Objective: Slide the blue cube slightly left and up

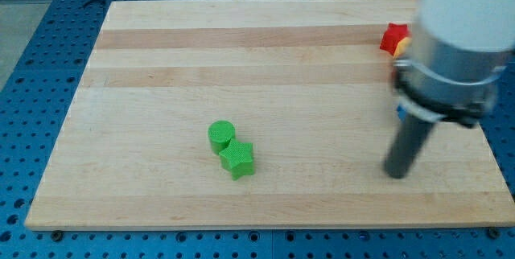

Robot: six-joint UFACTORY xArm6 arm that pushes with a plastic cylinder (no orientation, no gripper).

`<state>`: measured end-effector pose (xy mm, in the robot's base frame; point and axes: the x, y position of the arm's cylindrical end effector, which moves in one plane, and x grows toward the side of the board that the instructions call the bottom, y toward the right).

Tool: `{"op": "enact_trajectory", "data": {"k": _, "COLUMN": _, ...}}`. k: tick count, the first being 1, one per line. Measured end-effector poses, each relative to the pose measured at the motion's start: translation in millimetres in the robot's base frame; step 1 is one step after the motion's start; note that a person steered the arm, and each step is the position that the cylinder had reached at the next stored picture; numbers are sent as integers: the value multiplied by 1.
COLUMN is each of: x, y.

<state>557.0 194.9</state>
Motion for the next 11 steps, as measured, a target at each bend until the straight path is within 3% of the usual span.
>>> {"op": "enact_trajectory", "data": {"k": 1, "x": -21, "y": 67}}
{"op": "enact_trajectory", "data": {"k": 2, "x": -61, "y": 82}}
{"op": "enact_trajectory", "data": {"k": 6, "x": -80, "y": -41}}
{"op": "enact_trajectory", "data": {"k": 9, "x": -152, "y": -143}}
{"op": "enact_trajectory", "data": {"k": 10, "x": -146, "y": -155}}
{"op": "enact_trajectory", "data": {"k": 11, "x": -123, "y": -98}}
